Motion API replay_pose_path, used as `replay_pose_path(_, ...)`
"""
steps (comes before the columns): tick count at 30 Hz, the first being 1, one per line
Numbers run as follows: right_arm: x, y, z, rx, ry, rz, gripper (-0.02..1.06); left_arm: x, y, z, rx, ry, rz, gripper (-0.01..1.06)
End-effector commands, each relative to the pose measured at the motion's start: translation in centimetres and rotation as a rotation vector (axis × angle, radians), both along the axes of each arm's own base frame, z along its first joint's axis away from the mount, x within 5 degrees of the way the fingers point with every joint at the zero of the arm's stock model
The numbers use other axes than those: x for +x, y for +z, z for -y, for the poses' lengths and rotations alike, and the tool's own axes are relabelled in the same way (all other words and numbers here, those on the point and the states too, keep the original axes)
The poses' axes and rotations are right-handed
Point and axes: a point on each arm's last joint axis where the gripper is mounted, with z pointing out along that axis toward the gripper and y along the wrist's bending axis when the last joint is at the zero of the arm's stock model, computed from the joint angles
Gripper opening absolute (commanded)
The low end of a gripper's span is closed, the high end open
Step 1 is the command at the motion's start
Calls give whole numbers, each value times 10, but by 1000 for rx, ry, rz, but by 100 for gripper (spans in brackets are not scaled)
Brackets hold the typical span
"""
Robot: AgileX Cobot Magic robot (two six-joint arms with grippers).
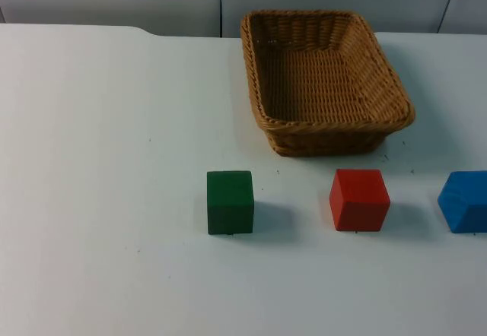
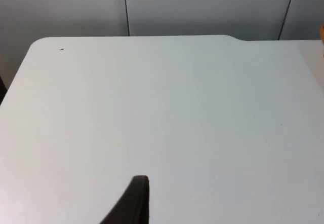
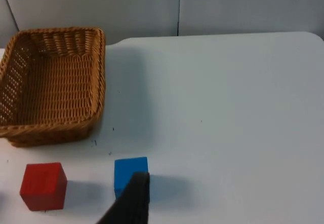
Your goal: Pick up the basket with the left hand and place the blue cube into the basket with the right hand.
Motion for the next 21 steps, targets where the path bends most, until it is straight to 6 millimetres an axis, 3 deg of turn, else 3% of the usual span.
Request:
replay_pose_path(1, 11, 12, 0, -8, -2, 25, 105, 7, 7, 2, -30, -17, 33, 105)
replay_pose_path(4, 35, 29, 1, -8, 0, -9, 105, 24, 9, 5, -84, -36, 21, 105)
replay_pose_path(5, 35, 29, 1, -8, 0, -9, 105, 24, 9, 5, -84, -36, 21, 105)
replay_pose_path(12, 91, 42, 1, 7, 8, -115, 105, 67, 5, 5, -132, -34, -72, 105)
replay_pose_path(15, 126, 38, -1, 38, 18, -180, 105, 94, -2, 5, -151, -27, -121, 105)
replay_pose_path(21, 161, 20, -6, 64, 82, -279, 105, 123, -3, 7, -160, -67, -169, 105)
